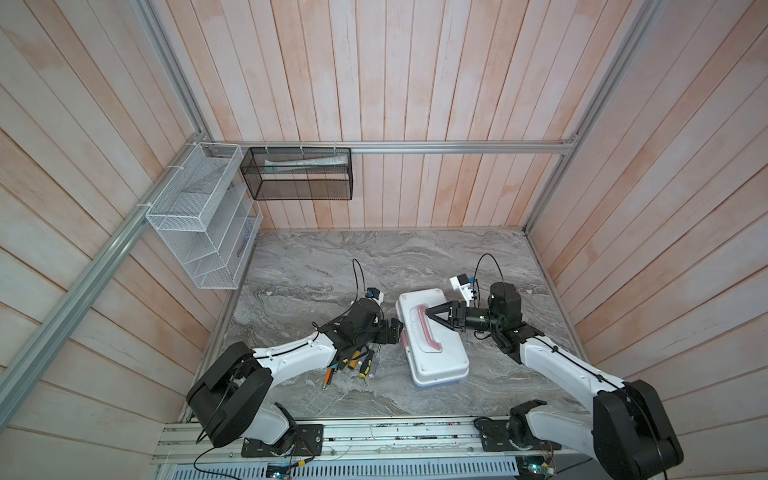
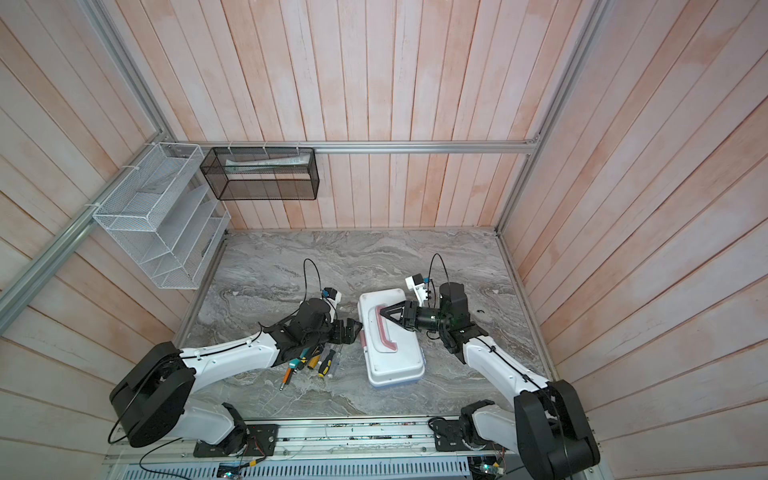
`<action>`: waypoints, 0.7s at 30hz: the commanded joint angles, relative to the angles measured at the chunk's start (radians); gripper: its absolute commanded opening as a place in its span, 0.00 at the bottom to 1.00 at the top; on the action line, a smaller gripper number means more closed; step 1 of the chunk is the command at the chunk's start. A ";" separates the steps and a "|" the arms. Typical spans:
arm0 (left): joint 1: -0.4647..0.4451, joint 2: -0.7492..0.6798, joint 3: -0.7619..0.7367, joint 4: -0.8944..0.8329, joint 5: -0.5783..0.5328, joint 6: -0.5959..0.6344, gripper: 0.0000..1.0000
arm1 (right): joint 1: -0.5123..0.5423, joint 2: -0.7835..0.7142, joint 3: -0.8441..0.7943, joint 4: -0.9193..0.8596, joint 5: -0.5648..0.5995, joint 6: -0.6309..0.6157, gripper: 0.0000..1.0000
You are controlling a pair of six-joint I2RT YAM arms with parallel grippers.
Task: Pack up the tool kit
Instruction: 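Open the right gripper and draw it back from the tool box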
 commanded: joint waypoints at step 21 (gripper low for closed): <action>-0.003 -0.146 -0.115 0.014 -0.031 -0.069 1.00 | 0.740 0.299 0.832 -1.401 1.413 -0.147 0.53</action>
